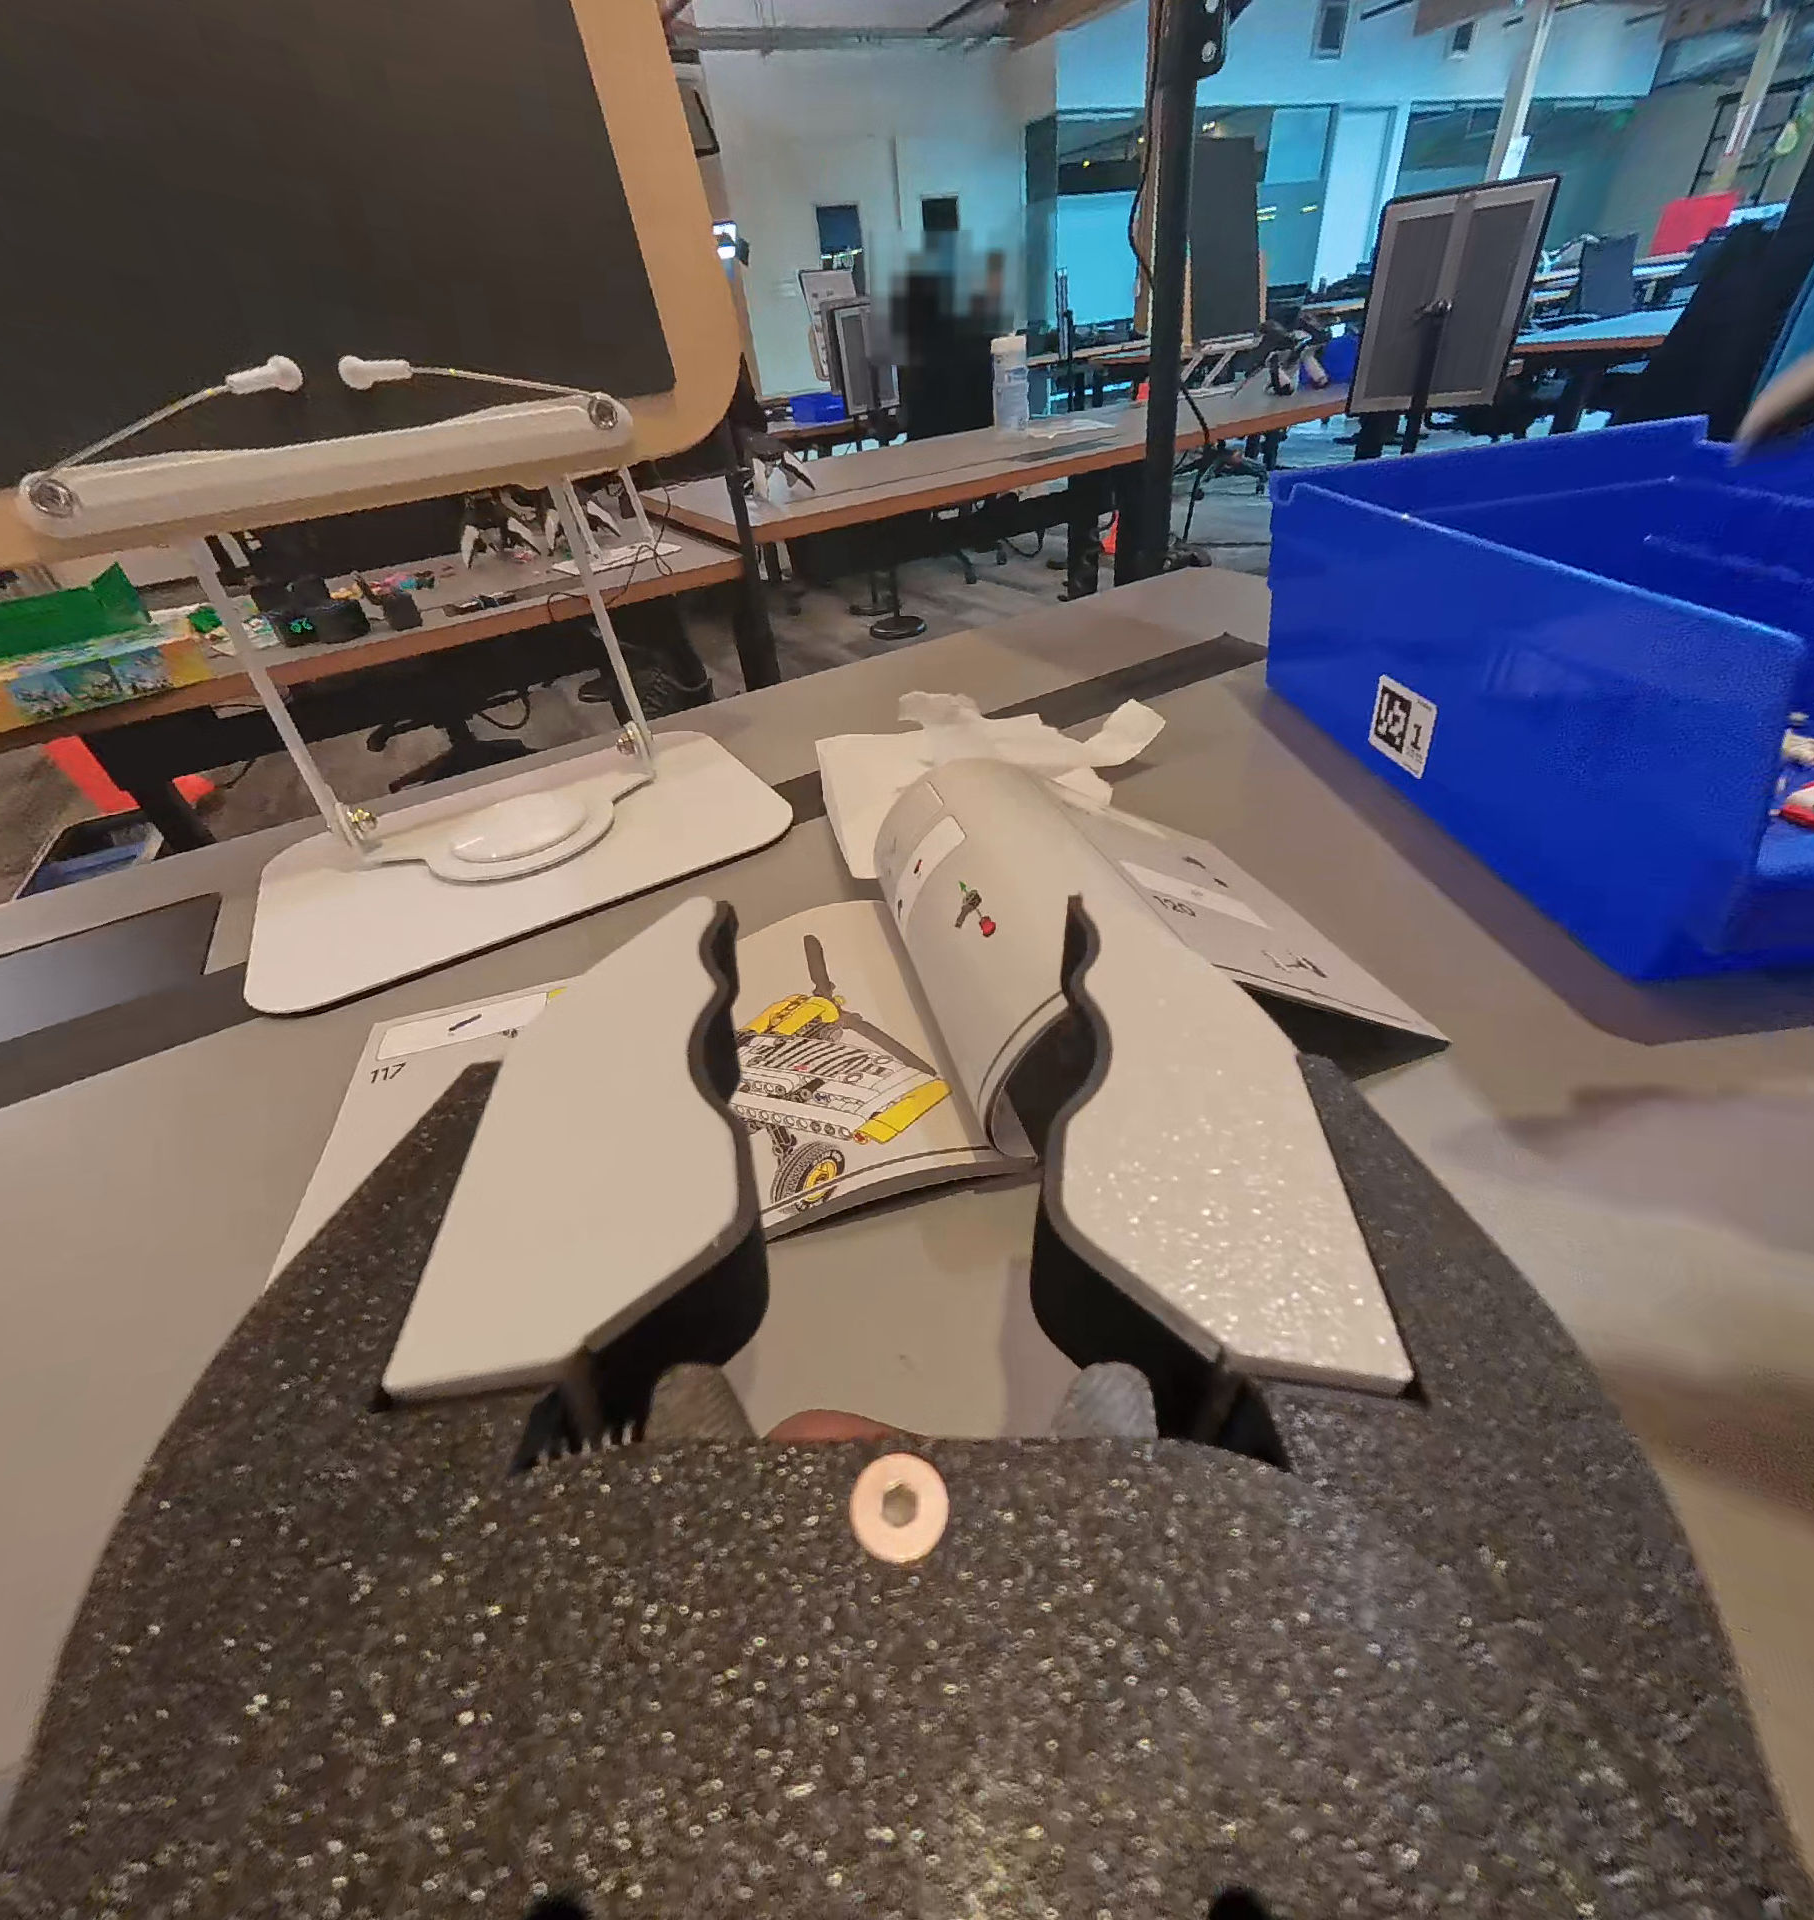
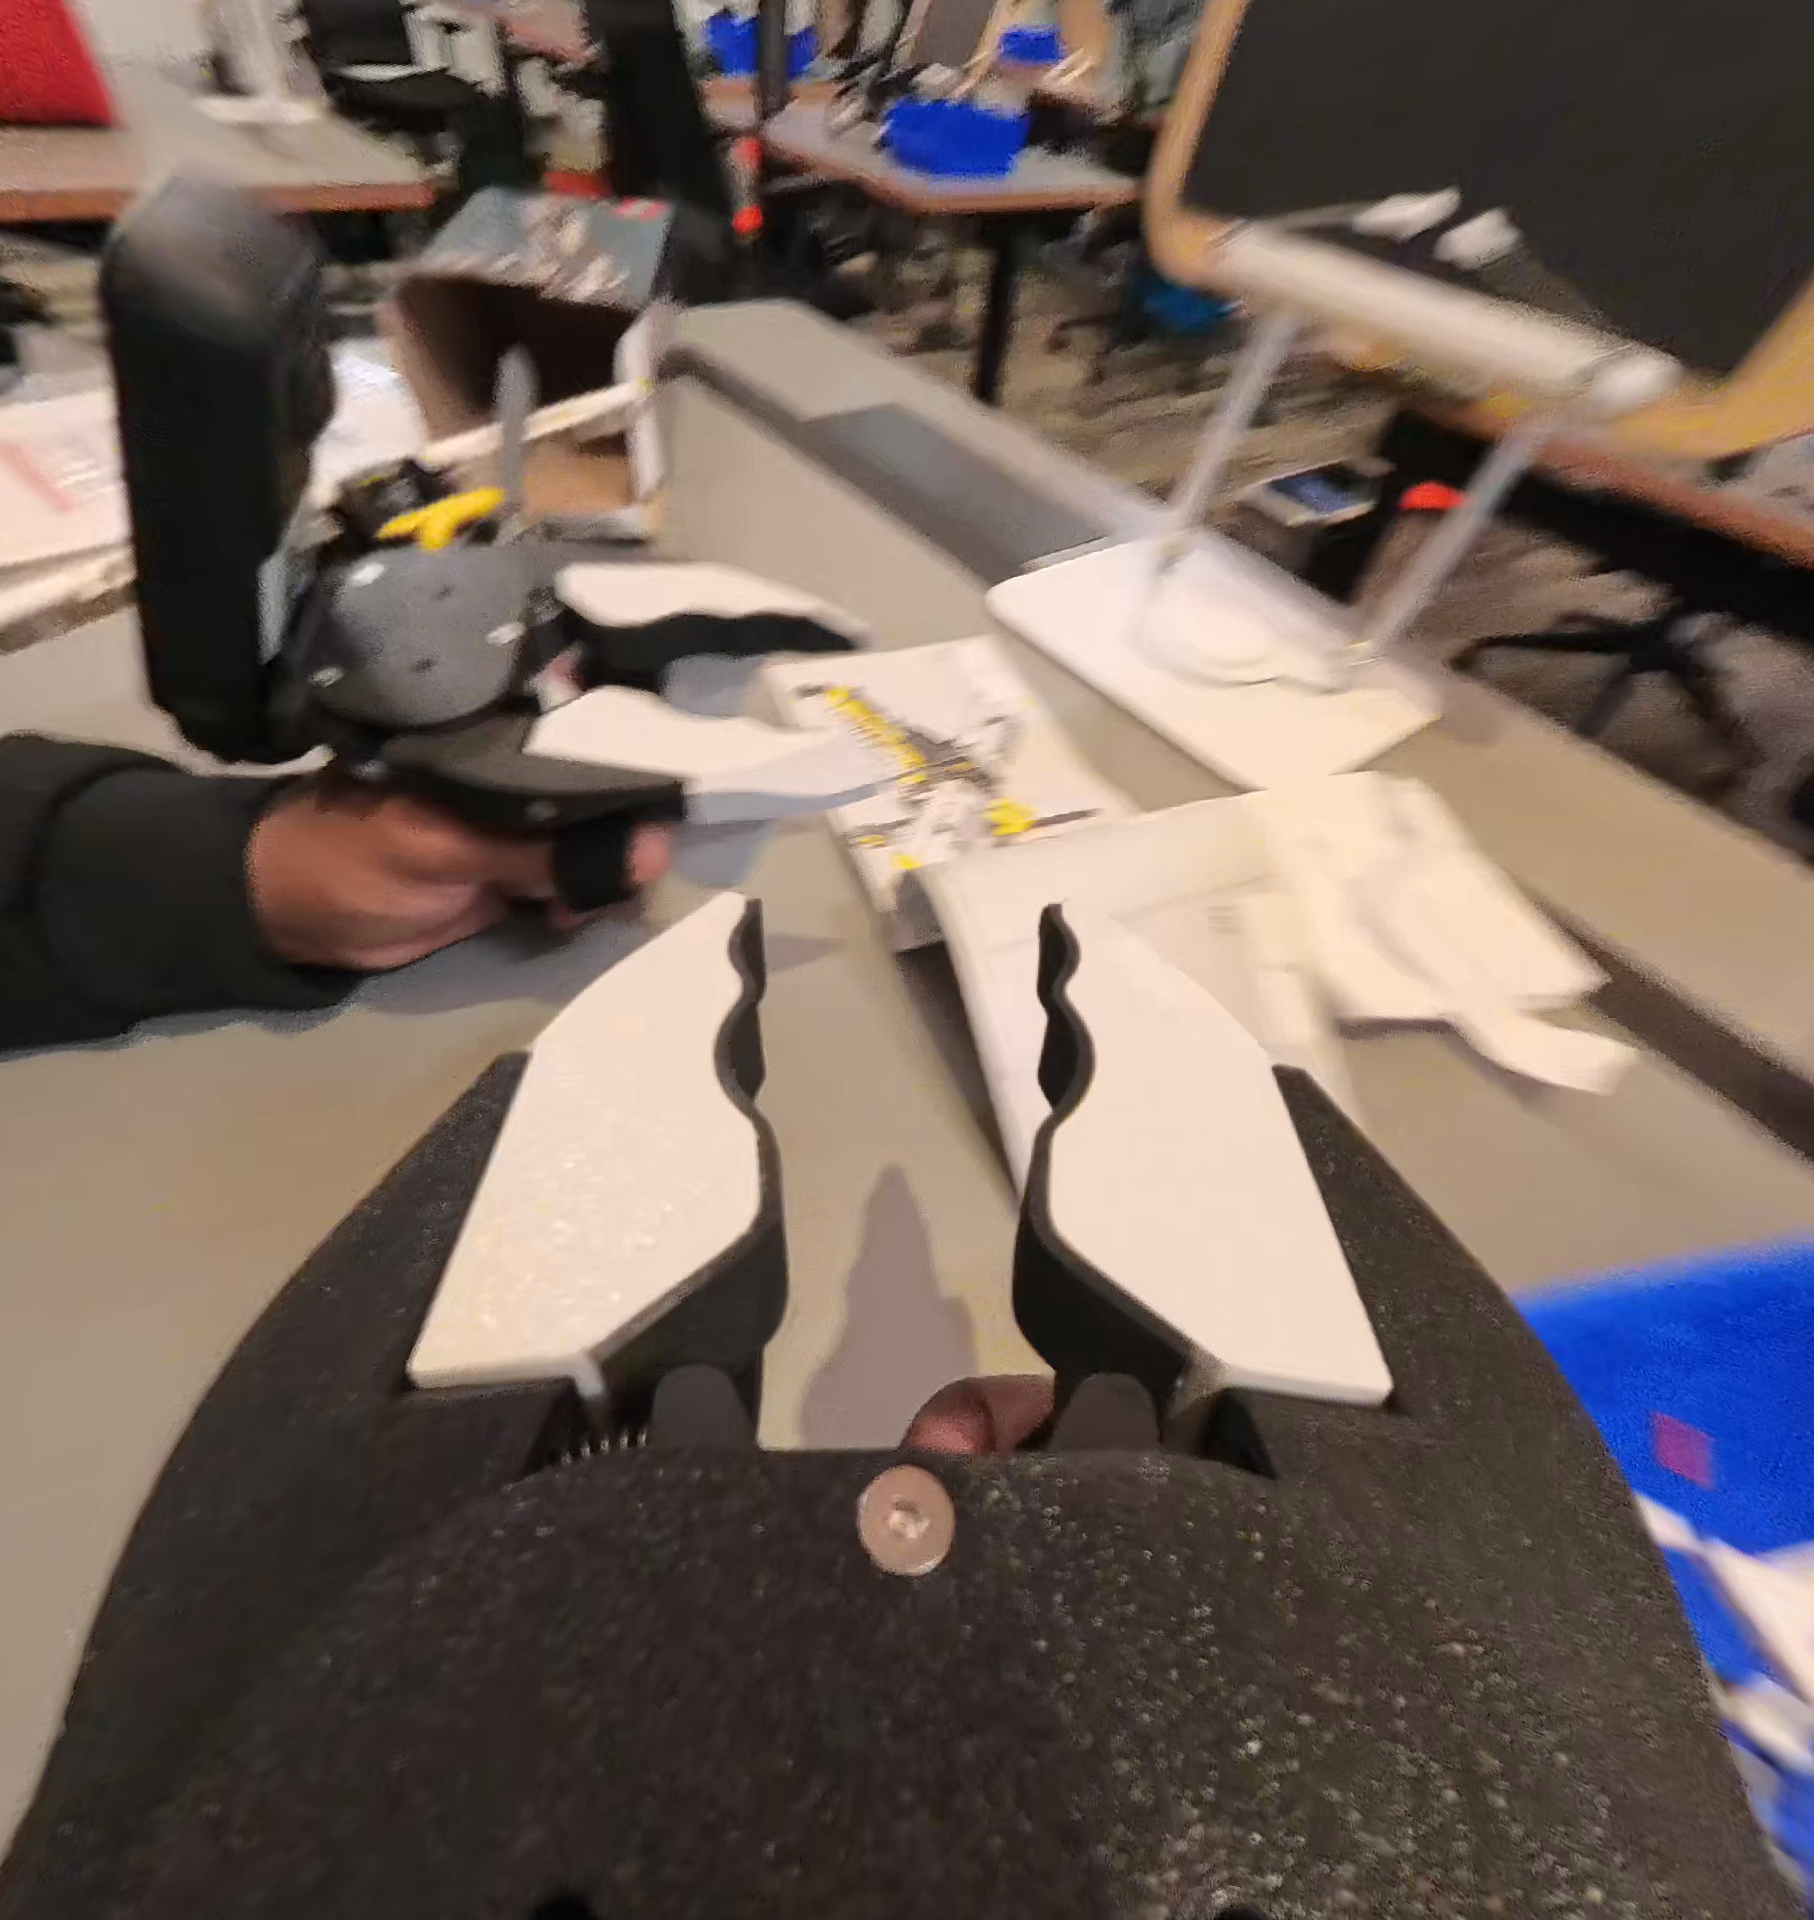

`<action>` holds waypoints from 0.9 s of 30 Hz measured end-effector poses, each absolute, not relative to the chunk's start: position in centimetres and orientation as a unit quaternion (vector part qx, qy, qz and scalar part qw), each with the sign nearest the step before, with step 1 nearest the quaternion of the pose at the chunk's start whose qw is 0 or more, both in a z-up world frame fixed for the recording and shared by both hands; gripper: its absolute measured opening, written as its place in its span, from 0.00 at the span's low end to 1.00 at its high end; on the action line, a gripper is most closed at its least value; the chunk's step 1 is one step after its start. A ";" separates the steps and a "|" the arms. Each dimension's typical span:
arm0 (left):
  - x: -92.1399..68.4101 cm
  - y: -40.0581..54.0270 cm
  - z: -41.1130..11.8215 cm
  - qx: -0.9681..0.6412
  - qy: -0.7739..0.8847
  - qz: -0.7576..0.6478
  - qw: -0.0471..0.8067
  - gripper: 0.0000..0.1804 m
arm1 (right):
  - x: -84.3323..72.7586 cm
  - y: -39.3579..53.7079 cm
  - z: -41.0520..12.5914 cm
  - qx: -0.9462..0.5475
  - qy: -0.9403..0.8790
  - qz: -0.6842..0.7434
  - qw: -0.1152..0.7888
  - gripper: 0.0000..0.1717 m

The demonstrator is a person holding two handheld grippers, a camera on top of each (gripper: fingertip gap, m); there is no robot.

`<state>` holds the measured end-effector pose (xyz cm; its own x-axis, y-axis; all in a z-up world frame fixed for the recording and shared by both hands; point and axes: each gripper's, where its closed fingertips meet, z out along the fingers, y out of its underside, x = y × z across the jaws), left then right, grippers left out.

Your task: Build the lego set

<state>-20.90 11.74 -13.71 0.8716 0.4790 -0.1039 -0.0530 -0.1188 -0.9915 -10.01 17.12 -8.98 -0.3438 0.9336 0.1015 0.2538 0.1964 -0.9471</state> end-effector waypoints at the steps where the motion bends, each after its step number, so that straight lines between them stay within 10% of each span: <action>1: -20.8 11.7 -13.7 -0.718 -0.147 0.205 0.648 0.33 | -9.3 19.7 -7.4 -0.449 -0.668 0.444 0.394 0.28; 5: -20.4 12.0 -13.9 -0.726 -0.134 0.204 0.643 0.33 | -7.4 31.8 -6.3 -0.555 -0.671 0.280 0.404 0.21; 12: -19.4 12.5 -14.2 -0.734 -0.099 0.223 0.634 0.33 | -4.6 40.3 -16.9 -0.715 -0.688 0.100 0.073 0.13; 27: -19.2 12.6 -14.3 -0.739 -0.094 0.219 0.630 0.32 | -3.3 42.4 -21.8 -0.733 -0.680 -0.016 -0.019 0.11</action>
